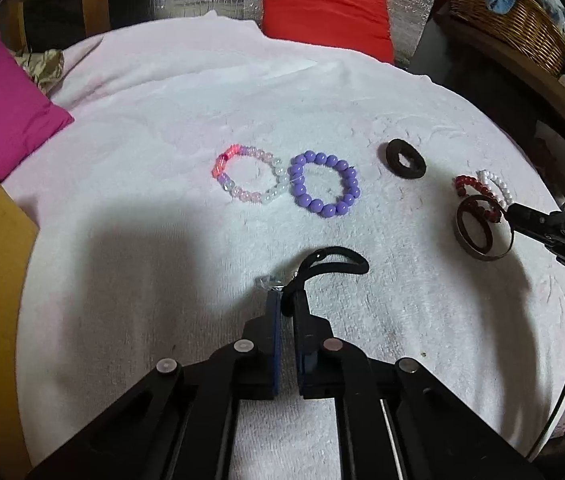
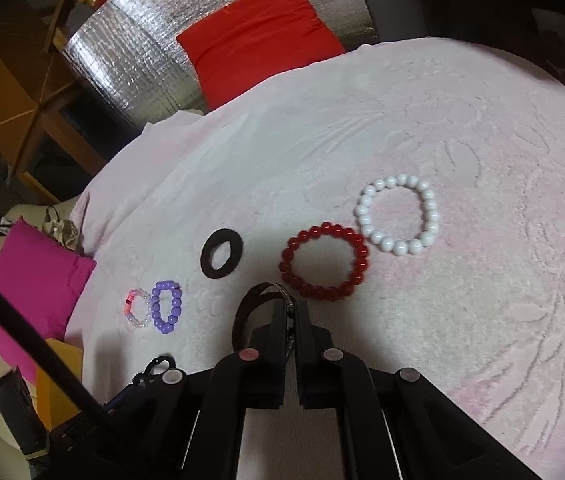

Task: Organize jewelry
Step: 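Grasp the black hair tie with the left tool while the right tool grasps the silver bangle, then carry the hair tie with the left tool while the right tool carries the bangle to the orange box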

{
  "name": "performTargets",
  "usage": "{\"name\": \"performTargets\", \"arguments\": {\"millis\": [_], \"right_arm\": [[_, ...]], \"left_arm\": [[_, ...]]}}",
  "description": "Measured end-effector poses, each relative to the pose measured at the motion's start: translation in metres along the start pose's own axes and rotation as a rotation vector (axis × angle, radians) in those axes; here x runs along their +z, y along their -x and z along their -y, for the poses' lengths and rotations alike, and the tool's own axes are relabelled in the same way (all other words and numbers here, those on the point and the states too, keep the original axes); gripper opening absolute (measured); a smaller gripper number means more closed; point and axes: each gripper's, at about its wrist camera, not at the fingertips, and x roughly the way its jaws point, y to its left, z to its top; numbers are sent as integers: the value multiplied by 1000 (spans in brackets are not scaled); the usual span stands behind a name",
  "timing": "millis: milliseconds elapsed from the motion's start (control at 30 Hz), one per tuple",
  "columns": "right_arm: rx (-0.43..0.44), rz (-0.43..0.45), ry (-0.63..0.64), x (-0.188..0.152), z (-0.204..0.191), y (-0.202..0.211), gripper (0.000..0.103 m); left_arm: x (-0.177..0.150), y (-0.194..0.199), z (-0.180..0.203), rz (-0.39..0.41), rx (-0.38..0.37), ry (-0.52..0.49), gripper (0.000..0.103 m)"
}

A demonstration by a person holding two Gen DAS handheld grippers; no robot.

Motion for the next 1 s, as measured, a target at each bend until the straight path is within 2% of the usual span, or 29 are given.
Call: {"name": "performTargets", "arguments": {"millis": [133,267,367,433,467,500,567,600,633,767,833,867,900,1000], "right_arm": [[30,-4,-12,1,9,11,4],[106,9,-9,3,8,24,4],[77,-27,38,2,2,20,10],[41,-68,47,1,2,10,39],[8,-71,64,-1,2,7,67],[-26,-50,93,-3,-1,5,75],[-55,-17,154,-6,-8,3,75],[-68,-10,196,-8,-15,0,75],[-76,-8,210,-9,-18,-2,75],[-107,-19,278,-17,-32,-19,75],[-169,-5,348,-22,-38,-29,64],[-174,-8,363,-23,-35,-31,62],[-163,18,369,-24,-34,-30,62],[-160,24,378,-24,-33,-27,61]], "left_arm": [[0,10,0,22,-3,6,6],[3,18,4,52,3,-8,6],[1,12,6,32,21,-17,6],[4,4,6,14,32,-18,6],[4,1,6,10,38,-19,6],[4,-1,7,8,42,-22,8],[4,-6,10,3,61,-35,20],[4,-8,12,5,68,-39,30],[4,-10,13,9,74,-47,37],[3,-16,17,10,76,-65,38],[3,-16,17,14,74,-63,38],[3,-16,15,17,72,-61,37],[4,-15,14,23,68,-61,25],[4,-13,11,29,63,-53,24]]}}
